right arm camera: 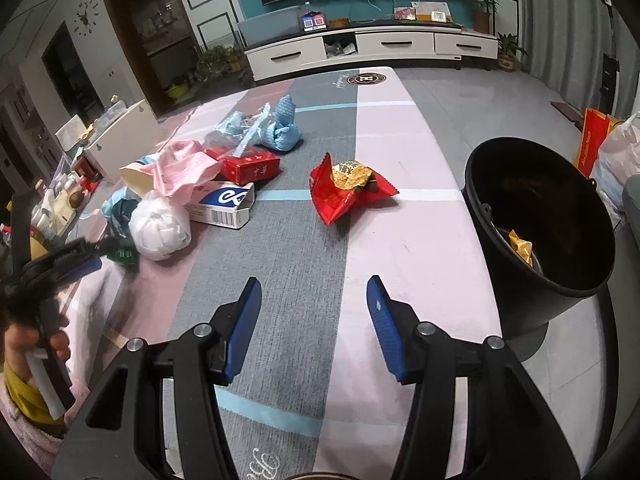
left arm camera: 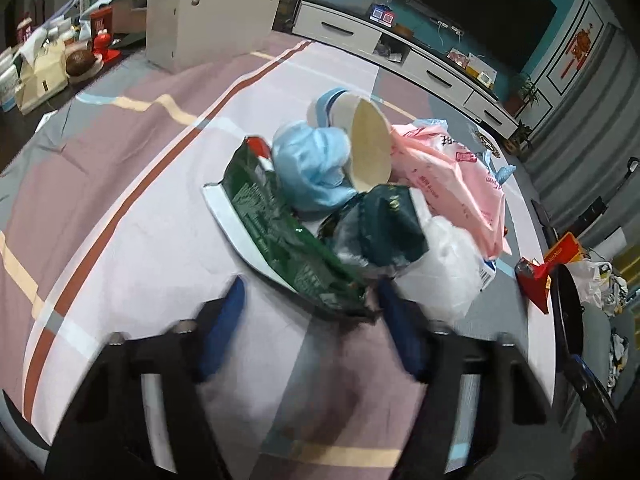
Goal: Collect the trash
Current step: 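Grasp the green chip bag with the left tool while the right tool grasps the red packet, then carry both items over the black bin and open both tools to drop them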
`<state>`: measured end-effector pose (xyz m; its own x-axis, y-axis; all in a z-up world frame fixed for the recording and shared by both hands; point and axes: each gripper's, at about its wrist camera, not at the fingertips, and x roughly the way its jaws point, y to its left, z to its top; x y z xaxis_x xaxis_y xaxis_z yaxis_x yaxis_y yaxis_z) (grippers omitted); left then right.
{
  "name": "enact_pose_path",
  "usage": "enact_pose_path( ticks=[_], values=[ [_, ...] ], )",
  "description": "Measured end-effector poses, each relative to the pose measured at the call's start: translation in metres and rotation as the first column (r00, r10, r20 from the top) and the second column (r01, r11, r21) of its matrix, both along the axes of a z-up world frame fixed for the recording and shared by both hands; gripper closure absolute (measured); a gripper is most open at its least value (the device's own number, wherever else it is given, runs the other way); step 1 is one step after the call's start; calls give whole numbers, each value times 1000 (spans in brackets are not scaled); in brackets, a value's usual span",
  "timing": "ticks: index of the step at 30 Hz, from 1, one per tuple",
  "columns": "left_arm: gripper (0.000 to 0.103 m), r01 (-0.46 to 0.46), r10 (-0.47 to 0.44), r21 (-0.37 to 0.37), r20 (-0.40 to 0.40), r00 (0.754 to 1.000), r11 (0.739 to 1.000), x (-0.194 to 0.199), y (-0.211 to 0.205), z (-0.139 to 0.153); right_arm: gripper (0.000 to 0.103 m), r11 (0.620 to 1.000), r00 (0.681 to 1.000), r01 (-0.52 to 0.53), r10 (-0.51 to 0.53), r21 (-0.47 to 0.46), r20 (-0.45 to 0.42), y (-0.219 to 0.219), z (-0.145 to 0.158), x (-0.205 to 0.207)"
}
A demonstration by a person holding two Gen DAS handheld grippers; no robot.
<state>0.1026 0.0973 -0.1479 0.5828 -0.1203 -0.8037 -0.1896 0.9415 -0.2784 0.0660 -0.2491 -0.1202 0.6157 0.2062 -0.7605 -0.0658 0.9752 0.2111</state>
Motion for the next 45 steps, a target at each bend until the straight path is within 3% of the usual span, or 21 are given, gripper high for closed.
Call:
enact_pose_path(
  ticks=[3, 6, 11, 18, 24, 28, 35, 37, 40, 41, 42, 45],
  values=[
    [84, -5, 5, 13, -1, 1000, 1000, -10, 10, 0, 49, 1000, 1000, -4, 4, 10, 1, 2, -1, 5],
    [89, -7, 7, 14, 0, 1000, 1000, -25, 20, 4, 49, 1000, 1000, -9, 9, 25, -4, 4, -3, 8],
    [93, -19, 18, 32, 30, 999, 999, -55, 33, 22, 49, 999, 1000, -15, 15, 39, -3, 7, -4, 10],
    [93, -83, 72, 66, 158, 985, 994, -80, 46, 63, 49, 996, 1000, 18, -17, 90, -5, -3, -6, 15],
    [93, 45, -59, 64, 226, 972, 997, -73, 14, 86, 49, 995, 999, 44, -46, 85, 27, -8, -2, 25],
    [93, 142, -151, 52, 223, 963, 988, -60, -19, 86, 49, 999, 996, 16, -18, 31, 83, -1, 6, 38],
    [93, 226, -232, 51, 234, 944, 973, -37, -57, 88, 49, 981, 990, -56, 78, -184, 115, 26, -7, 80],
    [93, 246, -251, 49, 220, 943, 968, -30, -67, 84, 54, 974, 993, -57, 79, -220, 91, 28, -17, 92],
    [93, 264, -268, 50, 210, 940, 963, -25, -72, 79, 73, 962, 995, -54, 73, -266, 64, 31, -28, 99],
    [93, 271, -276, 53, 208, 938, 961, -22, -76, 78, 85, 959, 996, -53, 72, -278, 56, 31, -31, 100],
    [93, 277, -283, 54, 205, 937, 959, -20, -79, 77, 91, 960, 996, -53, 70, -276, 54, 30, -33, 100],
    [93, 296, -302, 64, 199, 932, 953, -16, -89, 76, 95, 977, 996, -46, 61, -210, 67, 20, -31, 94]
  ],
)
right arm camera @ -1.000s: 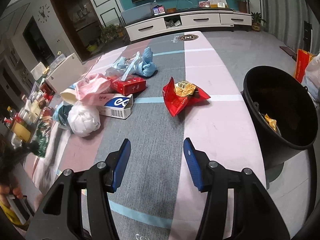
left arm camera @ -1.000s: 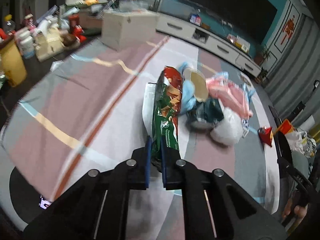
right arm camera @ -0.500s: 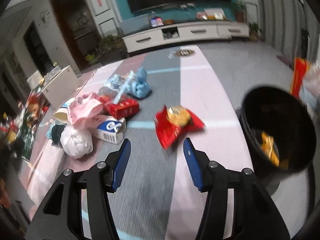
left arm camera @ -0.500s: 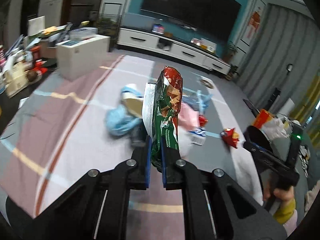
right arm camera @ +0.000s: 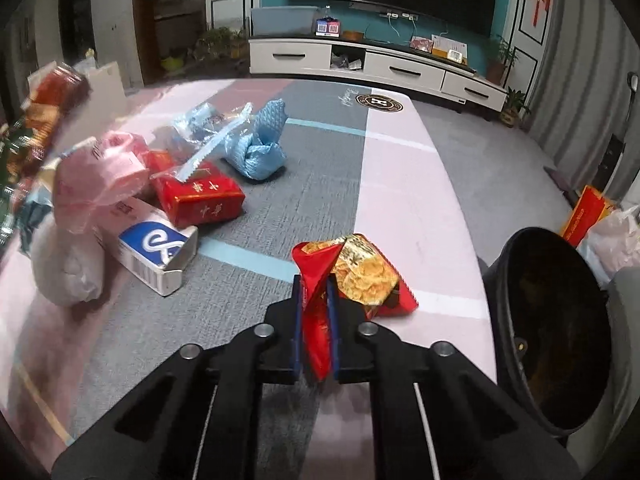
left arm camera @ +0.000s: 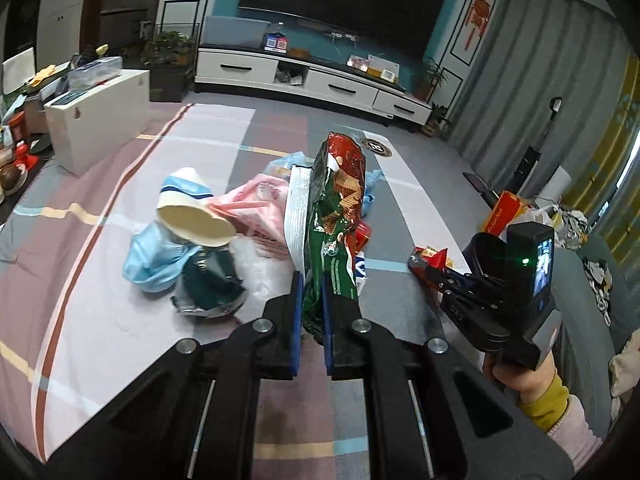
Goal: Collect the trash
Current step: 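Carry both items over the black bin and open both tools to drop them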
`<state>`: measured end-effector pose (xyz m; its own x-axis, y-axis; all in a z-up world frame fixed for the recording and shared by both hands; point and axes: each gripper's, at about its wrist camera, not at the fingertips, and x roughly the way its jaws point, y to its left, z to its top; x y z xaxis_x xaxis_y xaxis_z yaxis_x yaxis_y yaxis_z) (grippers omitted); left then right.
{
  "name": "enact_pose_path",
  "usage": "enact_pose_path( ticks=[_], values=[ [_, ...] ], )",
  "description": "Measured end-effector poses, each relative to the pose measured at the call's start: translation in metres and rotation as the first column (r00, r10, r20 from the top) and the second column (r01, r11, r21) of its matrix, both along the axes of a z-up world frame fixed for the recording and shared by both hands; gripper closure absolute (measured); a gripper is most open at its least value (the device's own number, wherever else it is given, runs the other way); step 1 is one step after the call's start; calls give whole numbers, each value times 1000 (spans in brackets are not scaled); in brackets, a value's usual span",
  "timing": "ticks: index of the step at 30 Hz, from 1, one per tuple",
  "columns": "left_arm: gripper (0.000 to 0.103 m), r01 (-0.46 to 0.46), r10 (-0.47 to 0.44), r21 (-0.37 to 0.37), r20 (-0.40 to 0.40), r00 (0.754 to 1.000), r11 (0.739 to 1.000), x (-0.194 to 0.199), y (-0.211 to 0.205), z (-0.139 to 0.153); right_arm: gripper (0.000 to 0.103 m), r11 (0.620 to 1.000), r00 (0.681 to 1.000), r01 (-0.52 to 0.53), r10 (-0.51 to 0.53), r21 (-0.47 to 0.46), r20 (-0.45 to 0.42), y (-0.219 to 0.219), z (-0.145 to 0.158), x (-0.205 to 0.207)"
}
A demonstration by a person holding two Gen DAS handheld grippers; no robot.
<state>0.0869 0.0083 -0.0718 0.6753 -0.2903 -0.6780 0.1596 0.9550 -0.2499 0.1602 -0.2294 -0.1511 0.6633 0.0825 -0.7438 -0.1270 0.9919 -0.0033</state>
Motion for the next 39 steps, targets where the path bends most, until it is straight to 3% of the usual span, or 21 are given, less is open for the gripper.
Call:
enact_pose_path(
  ticks=[5, 10, 18, 28, 39],
  values=[
    [93, 49, -49, 26, 0, 999, 998, -1, -19, -1, 95, 974, 999, 19, -27, 226, 32, -27, 27, -26],
    [93, 99, -99, 38, -4, 995, 994, -2, -38, -1, 95, 951, 995, 35, -63, 307, 82, -46, 51, -59],
    [93, 223, -225, 89, 12, 974, 971, 5, -107, 4, 95, 932, 974, 140, -191, 335, 123, -92, 65, -92],
    [93, 367, -374, 150, 20, 927, 918, 19, -210, 5, 95, 884, 928, 282, -350, 372, 130, -163, 52, -113],
    [93, 462, -474, 241, -10, 880, 853, 32, -304, -12, 95, 838, 889, 359, -441, 410, 122, -215, 30, -110]
  ],
)
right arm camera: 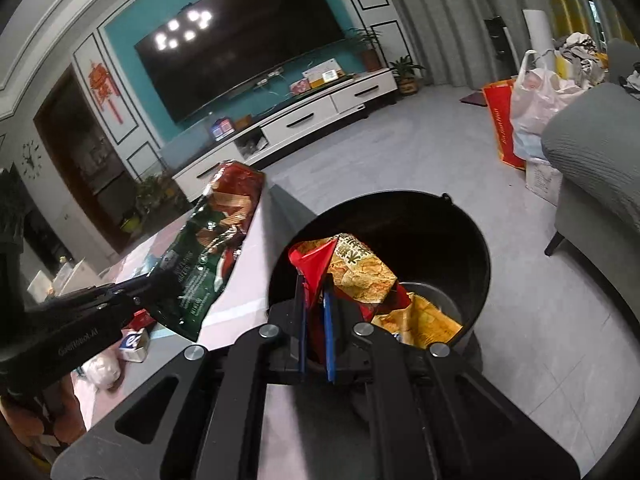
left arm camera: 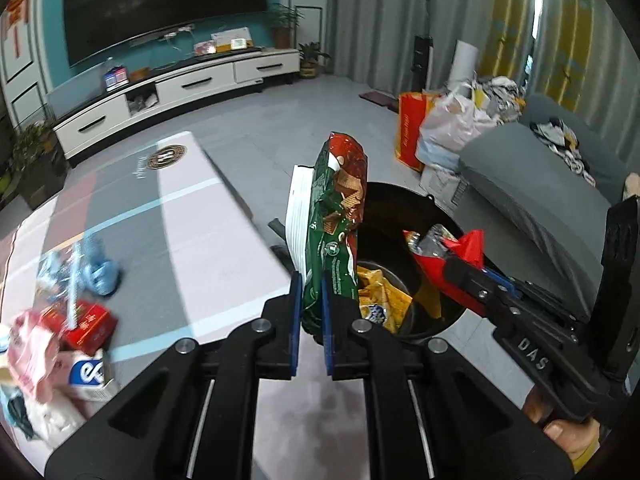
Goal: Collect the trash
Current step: 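Carry both items over the black bin and open both tools to drop them, then move both tools back over the remaining trash on the table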
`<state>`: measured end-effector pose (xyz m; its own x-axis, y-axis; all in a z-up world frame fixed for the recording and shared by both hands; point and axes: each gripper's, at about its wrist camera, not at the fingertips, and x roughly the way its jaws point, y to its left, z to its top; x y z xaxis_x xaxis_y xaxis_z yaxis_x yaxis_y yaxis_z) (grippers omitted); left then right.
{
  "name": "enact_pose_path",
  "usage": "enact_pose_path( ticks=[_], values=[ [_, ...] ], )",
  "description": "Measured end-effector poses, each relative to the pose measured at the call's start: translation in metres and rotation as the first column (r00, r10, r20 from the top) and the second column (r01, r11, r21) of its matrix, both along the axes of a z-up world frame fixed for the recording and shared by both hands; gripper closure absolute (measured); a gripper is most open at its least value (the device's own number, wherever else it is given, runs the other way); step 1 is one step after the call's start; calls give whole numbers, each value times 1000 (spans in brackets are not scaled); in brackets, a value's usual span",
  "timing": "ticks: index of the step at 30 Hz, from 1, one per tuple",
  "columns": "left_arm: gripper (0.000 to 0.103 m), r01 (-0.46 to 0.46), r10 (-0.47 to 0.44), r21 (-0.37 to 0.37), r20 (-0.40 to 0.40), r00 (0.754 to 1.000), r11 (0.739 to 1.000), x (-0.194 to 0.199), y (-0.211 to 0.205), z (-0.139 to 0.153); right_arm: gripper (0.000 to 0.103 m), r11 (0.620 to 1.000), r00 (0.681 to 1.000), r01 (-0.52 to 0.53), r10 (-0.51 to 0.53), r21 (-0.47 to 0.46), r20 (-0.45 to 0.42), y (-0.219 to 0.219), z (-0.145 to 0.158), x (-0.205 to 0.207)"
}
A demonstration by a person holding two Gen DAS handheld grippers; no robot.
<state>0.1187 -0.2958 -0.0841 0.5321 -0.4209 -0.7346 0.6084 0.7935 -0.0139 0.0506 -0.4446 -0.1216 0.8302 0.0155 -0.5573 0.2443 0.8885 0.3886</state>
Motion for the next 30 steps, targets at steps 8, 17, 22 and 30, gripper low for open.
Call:
enact_pose_path(
  ticks=[8, 17, 22, 30],
  values=[
    [75, 12, -11, 56, -12, 1000, 998, 13, -40, -22, 88, 999, 997, 32, -30, 18, -67, -21, -22, 21],
    [32, -1, 0, 61, 17, 1000, 998, 12, -30, -21, 44, 995, 992, 87, -82, 48, -95, -30, -27, 12],
    [18, -32, 30, 75, 30, 999, 997, -3, 0, -16, 39, 996, 993, 67, -62, 50, -101, -17, -18, -4],
    [11, -98, 99, 114, -4, 995, 989, -40, 83, -13, 30, 999, 992, -24, 30, 46, -122, 27, -2, -22]
  ],
)
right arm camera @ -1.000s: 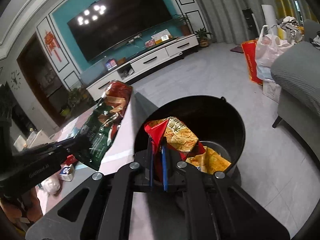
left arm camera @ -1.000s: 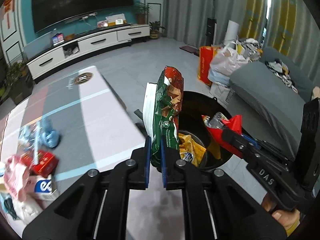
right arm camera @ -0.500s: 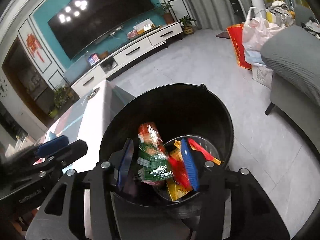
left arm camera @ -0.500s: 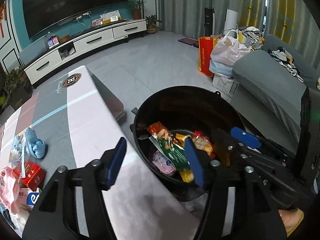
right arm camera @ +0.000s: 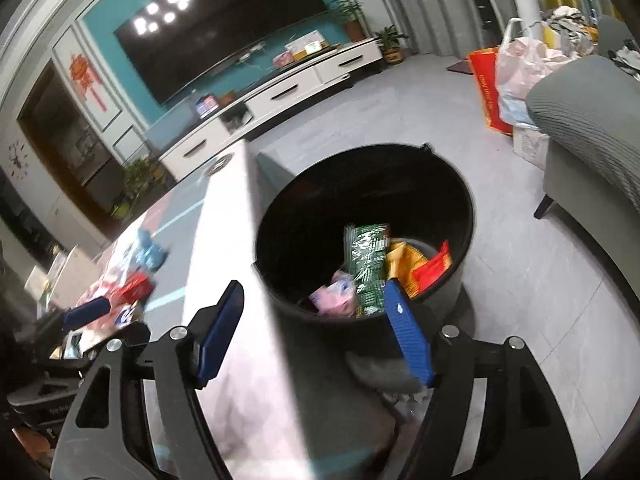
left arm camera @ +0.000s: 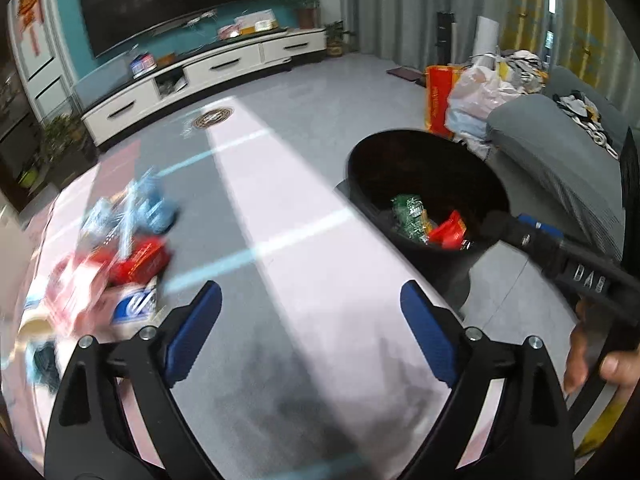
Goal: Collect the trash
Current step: 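Move both tools back over the remaining trash on the table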
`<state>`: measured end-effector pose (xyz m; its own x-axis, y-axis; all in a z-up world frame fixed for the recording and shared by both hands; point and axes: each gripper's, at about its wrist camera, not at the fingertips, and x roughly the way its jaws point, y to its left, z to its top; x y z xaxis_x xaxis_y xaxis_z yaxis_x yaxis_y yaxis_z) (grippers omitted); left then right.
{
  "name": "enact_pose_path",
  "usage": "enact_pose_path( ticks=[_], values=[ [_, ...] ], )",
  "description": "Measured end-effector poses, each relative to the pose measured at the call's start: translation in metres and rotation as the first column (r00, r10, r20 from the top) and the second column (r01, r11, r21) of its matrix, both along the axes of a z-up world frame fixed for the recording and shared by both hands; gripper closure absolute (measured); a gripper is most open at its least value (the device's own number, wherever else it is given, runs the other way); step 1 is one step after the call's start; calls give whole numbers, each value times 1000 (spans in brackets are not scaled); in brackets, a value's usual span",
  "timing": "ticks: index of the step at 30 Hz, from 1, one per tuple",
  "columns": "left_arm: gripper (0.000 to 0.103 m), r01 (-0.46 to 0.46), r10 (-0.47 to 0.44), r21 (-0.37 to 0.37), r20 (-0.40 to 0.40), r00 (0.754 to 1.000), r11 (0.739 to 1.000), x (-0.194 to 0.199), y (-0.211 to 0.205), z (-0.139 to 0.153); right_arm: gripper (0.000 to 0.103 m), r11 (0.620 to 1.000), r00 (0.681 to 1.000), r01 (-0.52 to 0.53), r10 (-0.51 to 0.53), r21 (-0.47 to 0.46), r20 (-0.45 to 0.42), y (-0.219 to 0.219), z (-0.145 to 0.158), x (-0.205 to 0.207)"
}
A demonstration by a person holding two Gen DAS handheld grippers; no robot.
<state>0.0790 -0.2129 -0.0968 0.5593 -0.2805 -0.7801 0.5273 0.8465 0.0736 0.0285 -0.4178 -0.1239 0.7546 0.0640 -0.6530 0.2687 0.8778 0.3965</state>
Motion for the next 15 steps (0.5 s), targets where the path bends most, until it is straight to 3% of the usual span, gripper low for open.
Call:
enact_pose_path(
  ticks=[7, 15],
  values=[
    [8, -160, 161, 18, -24, 987, 987, -18, 78, 4, 27, 988, 989, -146, 144, -43, -34, 63, 17, 9],
    [8, -372, 369, -73, -55, 928, 925, -33, 184, 17, 27, 938, 943, -329, 321, -113, -82, 136, 25, 13]
  ],
)
